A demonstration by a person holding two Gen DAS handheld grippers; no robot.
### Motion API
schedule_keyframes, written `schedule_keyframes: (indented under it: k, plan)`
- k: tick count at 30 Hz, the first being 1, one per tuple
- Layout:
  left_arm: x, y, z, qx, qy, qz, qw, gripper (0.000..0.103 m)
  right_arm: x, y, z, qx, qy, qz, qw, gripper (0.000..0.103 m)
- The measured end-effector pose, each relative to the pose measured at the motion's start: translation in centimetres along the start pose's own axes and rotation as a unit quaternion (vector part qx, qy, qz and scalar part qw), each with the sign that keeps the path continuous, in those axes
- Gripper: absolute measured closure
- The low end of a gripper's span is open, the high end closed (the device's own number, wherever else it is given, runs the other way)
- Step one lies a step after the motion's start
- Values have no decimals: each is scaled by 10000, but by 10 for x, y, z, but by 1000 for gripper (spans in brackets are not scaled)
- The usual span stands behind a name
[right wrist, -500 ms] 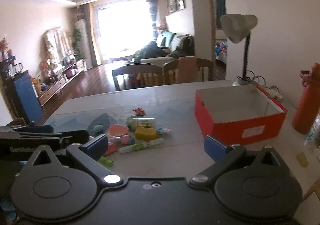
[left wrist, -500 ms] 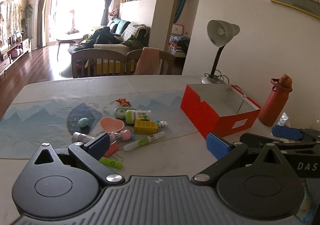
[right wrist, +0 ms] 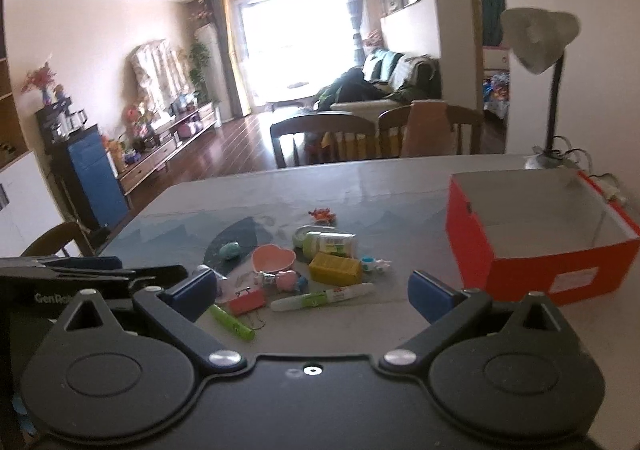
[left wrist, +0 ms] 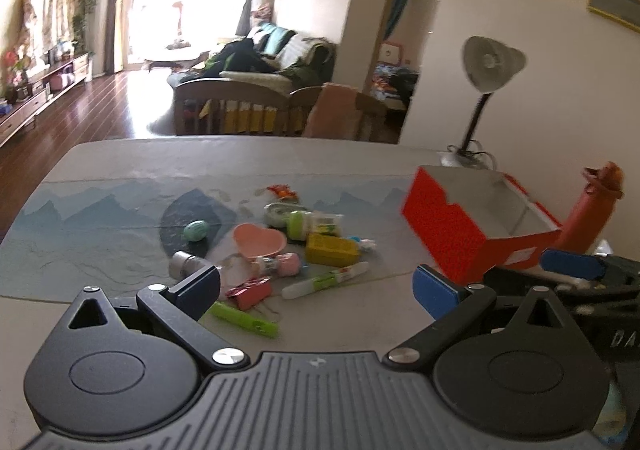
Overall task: Organize rigid objects
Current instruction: 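Move both tools over the scattered items on the mat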
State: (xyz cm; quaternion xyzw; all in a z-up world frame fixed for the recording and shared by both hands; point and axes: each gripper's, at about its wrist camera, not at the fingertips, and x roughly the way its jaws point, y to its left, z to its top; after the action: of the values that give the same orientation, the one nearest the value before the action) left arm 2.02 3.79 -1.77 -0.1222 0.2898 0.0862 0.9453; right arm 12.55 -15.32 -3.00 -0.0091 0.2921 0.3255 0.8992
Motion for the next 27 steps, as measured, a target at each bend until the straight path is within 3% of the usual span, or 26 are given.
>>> schedule_keyframes:
  k: [6,16,27]
  plan:
    - [39,21,-6,-172,335,450,9983,0,49,-13,-2,-214,352,77,9991,4]
    - [123,44,-29,-352,877,1255,9876,0,152,-24,-11,-416,807,-427,9950,6]
    - [174,51,-45,-572,1228,1655,9769,1,221,-25,-17,-403,1113,-890,9890,7]
